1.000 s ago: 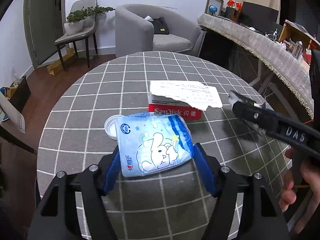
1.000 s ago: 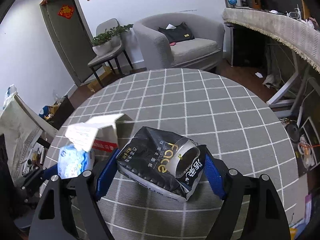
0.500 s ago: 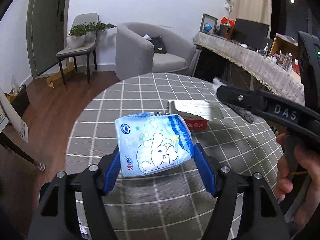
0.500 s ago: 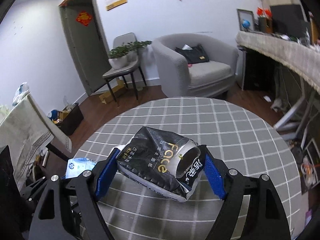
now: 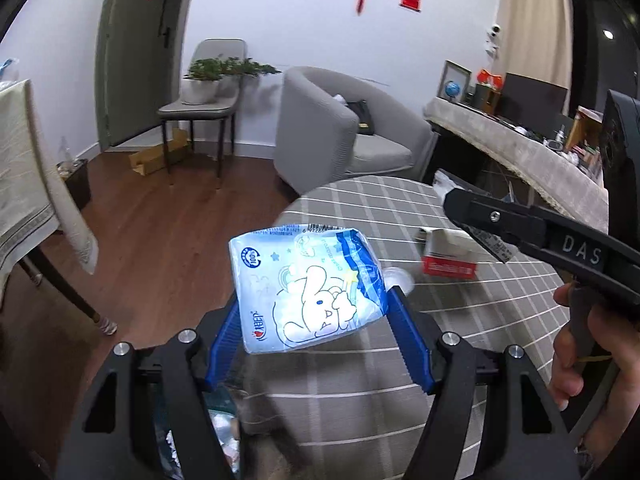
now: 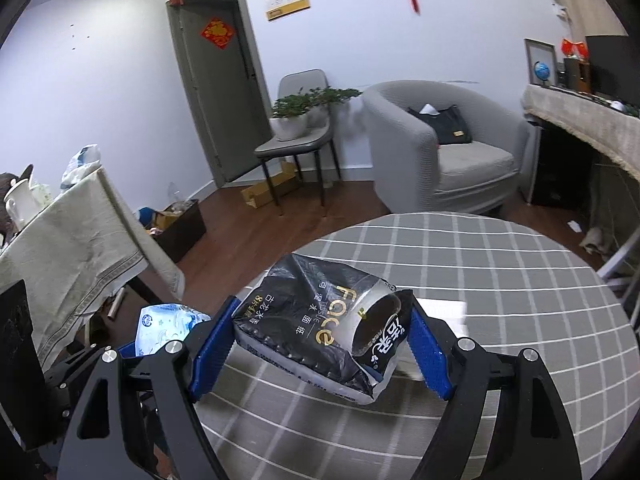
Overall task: Collect trash
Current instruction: 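Lift both packs and carry them over the teal bin, then lower the wipes pack in the left tool into the bin and open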
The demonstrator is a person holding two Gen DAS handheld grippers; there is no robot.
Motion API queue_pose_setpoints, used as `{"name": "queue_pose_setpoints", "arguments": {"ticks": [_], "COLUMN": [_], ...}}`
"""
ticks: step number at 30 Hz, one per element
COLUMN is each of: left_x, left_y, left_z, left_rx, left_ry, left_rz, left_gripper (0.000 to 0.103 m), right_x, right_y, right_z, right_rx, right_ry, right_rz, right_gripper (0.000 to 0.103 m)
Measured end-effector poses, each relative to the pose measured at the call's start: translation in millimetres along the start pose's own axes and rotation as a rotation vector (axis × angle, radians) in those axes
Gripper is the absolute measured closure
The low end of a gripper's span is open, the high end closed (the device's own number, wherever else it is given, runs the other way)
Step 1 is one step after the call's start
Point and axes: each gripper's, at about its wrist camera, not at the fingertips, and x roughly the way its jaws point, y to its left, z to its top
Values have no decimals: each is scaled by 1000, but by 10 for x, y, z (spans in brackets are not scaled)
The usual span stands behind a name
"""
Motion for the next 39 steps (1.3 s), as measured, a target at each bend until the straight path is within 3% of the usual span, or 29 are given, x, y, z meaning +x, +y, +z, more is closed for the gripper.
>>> {"name": "queue_pose_setpoints", "arguments": {"ticks": [13, 21, 29, 39], "left_x": [-228, -247, -130, 71], "left_y": [734, 1266, 1756, 2201], "left_z": [-162, -370, -696, -1129], "left_rx": [-42, -114, -176, -245], "left_ry": [27, 82, 192, 362], "left_rz": [98, 145, 202, 228], "left_gripper": [32, 32, 32, 32], "right_x": [375, 492, 753, 1061], "right_y": [646, 1089, 1658, 2088], "right_z": [-62, -134, -320, -517], "right_rx": [-28, -78, -165, -205], "right_ry": [44, 56, 118, 196], "right_rz": [111, 163, 227, 257], "right_gripper": [22, 22, 22, 22]}}
